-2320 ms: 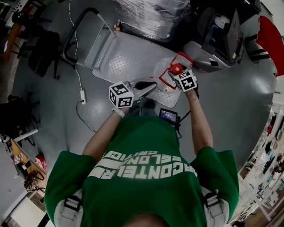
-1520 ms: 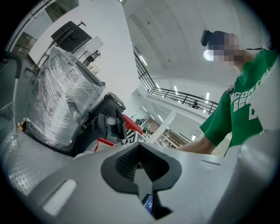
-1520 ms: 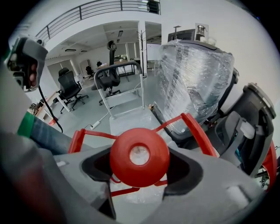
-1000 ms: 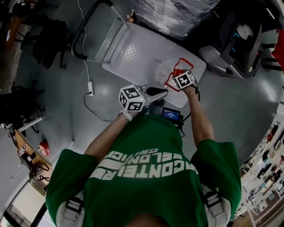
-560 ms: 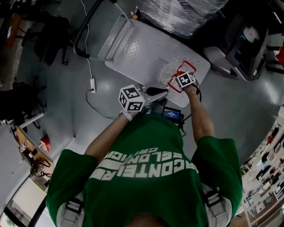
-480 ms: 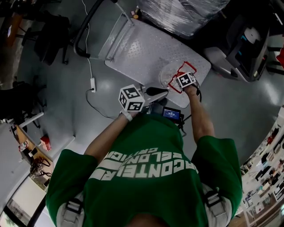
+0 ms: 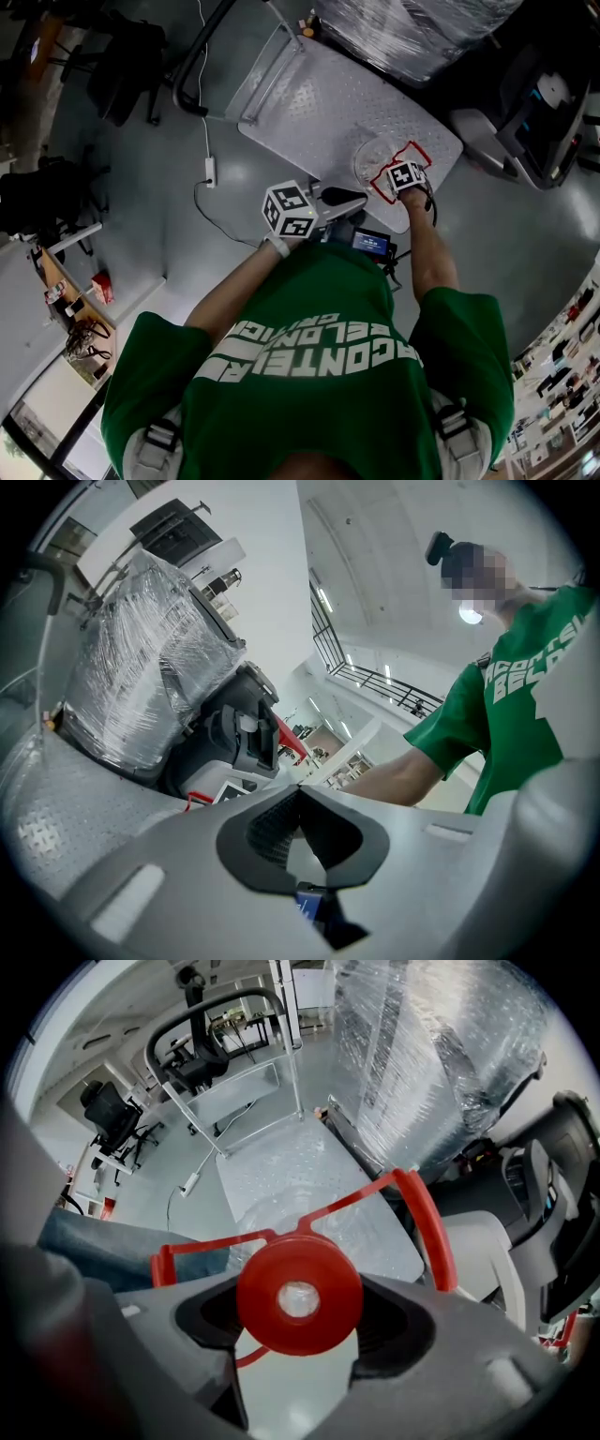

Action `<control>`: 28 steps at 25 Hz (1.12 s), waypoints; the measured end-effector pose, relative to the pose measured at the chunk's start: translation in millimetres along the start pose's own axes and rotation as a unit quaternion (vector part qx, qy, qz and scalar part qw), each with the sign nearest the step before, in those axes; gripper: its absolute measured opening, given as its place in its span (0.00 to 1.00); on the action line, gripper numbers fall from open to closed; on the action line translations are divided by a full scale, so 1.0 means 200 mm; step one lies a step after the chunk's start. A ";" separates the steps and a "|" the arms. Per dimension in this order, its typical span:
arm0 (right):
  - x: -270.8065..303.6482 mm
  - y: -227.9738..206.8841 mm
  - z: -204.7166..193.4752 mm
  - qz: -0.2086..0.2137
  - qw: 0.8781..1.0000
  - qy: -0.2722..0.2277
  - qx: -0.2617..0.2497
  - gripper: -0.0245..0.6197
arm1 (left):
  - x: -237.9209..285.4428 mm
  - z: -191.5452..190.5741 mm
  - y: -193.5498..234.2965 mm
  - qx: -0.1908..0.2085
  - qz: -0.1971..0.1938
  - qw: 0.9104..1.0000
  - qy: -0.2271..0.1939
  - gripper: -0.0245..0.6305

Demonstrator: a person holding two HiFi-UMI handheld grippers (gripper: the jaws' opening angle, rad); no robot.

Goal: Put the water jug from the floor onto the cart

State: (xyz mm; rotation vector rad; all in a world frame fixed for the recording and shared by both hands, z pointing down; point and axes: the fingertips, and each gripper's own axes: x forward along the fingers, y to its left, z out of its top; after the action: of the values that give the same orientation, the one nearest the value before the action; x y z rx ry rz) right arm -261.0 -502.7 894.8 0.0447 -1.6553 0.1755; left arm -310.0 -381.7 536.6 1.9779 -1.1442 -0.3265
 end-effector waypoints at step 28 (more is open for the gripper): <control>-0.22 0.06 -0.17 -0.030 0.997 0.020 0.071 0.51 | 0.03 -0.07 -0.18 0.034 -0.043 0.998 0.031 0.05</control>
State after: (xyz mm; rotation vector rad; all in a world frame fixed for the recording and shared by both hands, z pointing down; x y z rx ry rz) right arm -224.3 -489.0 853.6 0.1962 -1.5969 0.2472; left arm -277.0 -369.5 518.2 2.0872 -1.0445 -0.2720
